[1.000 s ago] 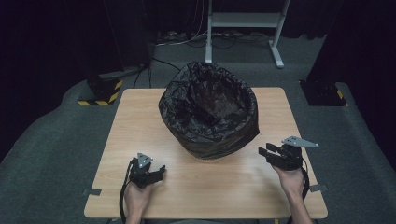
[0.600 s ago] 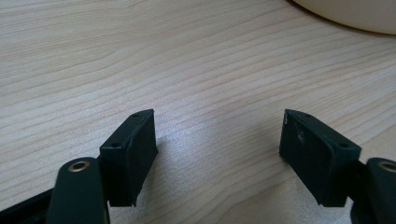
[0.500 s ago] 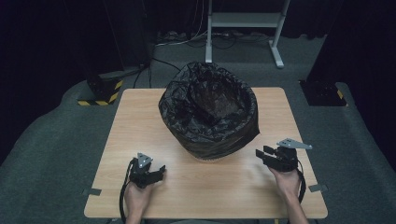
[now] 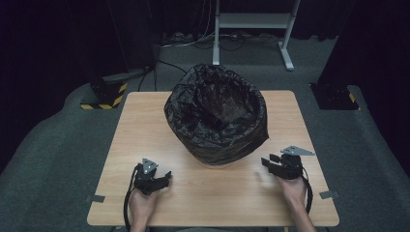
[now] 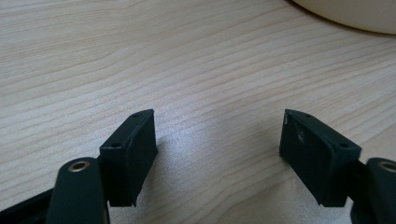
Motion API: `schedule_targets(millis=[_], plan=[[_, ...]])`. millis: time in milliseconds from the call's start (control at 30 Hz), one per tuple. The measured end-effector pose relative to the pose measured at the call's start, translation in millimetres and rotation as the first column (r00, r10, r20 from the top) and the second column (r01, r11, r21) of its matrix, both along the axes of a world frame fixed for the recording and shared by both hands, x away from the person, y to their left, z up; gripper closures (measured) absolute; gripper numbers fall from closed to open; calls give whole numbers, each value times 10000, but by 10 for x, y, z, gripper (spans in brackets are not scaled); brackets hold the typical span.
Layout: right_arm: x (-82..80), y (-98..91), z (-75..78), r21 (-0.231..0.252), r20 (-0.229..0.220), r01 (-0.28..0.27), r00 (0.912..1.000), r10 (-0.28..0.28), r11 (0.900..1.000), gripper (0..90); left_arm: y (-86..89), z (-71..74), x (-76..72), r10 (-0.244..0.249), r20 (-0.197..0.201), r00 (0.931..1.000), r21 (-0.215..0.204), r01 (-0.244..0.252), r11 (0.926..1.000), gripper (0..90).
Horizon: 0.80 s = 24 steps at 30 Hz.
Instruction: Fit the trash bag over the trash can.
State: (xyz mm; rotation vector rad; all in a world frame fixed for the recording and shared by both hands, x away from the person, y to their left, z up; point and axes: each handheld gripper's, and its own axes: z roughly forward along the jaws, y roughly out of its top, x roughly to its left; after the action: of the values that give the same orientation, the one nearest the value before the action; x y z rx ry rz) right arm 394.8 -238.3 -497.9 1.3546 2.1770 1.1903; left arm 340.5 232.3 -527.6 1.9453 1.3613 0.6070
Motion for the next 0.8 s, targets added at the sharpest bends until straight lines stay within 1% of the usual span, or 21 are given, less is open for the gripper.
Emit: schedule_targets(millis=[133, 233, 500, 567, 667, 733, 800], plan=[[24, 39, -77, -280, -107, 9, 9999, -12, 9996, 543, 0, 0, 0, -1, 2, 10000, 2, 1, 10000, 273], [38, 60, -112, -550, -50, -4, 10000, 1, 9985, 543, 0, 0, 0, -3, 0, 10000, 3, 3, 10000, 273], [55, 115, -223, -1077, -104, -27, 9999, 16, 9942, 532, 1, 1, 0, -4, -2, 10000, 23, 4, 10000, 273], [50, 116, -241, -1036, 30, 16, 10000, -13, 9946, 532, 1, 1, 0, -2, 1, 10000, 22, 2, 10000, 273], [49, 122, -246, -1043, 88, 64, 9999, -55, 9945, 522, 3, 2, -1, -24, -16, 10000, 45, 25, 10000, 273], [48, 139, -248, -1340, 197, 113, 9998, -87, 9909, 493, 1, 1, -1, -11, -6, 10000, 26, 11, 10000, 273], [39, 174, -251, -1759, 355, 255, 9992, -195, 9841, 467, 3, 1, -1, -24, -15, 10000, 35, 24, 10000, 273]])
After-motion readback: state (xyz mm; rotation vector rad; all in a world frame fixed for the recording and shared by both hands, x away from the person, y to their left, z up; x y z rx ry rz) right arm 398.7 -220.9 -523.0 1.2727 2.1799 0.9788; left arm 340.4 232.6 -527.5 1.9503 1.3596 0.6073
